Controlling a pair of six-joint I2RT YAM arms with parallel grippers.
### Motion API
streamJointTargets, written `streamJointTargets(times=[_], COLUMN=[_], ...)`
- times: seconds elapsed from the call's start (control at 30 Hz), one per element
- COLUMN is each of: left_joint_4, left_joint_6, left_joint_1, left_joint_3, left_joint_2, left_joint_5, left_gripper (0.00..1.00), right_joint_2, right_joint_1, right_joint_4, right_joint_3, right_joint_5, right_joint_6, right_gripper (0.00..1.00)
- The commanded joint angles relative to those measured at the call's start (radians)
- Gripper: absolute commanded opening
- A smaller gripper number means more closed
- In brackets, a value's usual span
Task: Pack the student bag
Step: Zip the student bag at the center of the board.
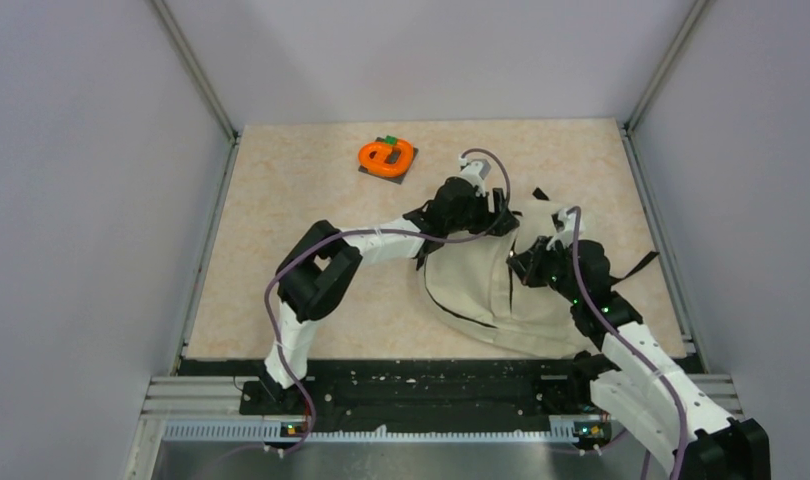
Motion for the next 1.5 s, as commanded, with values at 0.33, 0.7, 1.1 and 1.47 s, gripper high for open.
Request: streamJointTargets(times=[0.33, 0.7, 1.1, 1.47], left_joint_4=[-0.035, -0.170, -0.368, -0.329], left_joint_6=[0.125, 0.171, 0.164, 0.154], left_joint_1=[0.022, -0.086, -0.160, -0.125], left_joint_3=[0.079, -0.169, -0.028, -0.142], left_joint_2=[-0.027, -0.280, -0.153, -0.333], left_joint_5=[-0.084, -0.053, -0.125, -0.367], left_gripper=[0.73, 0.74, 0.49, 0.00], right_joint_2=[-0.059, -0.074, -0.064, 0.144], right_joint_1=[0.105, 0.105, 0.105, 0.181], right_joint_4=[-0.356, -0.277, -0.236, -0.102], right_joint_3=[0.005, 0.039, 0.038, 0.136], right_joint_5=[-0.081, -0.063, -0.060, -0.047], right_joint_6=[0.133, 0.193, 0.198, 0.135], right_gripper=[0.00, 0.00, 0.00, 0.00])
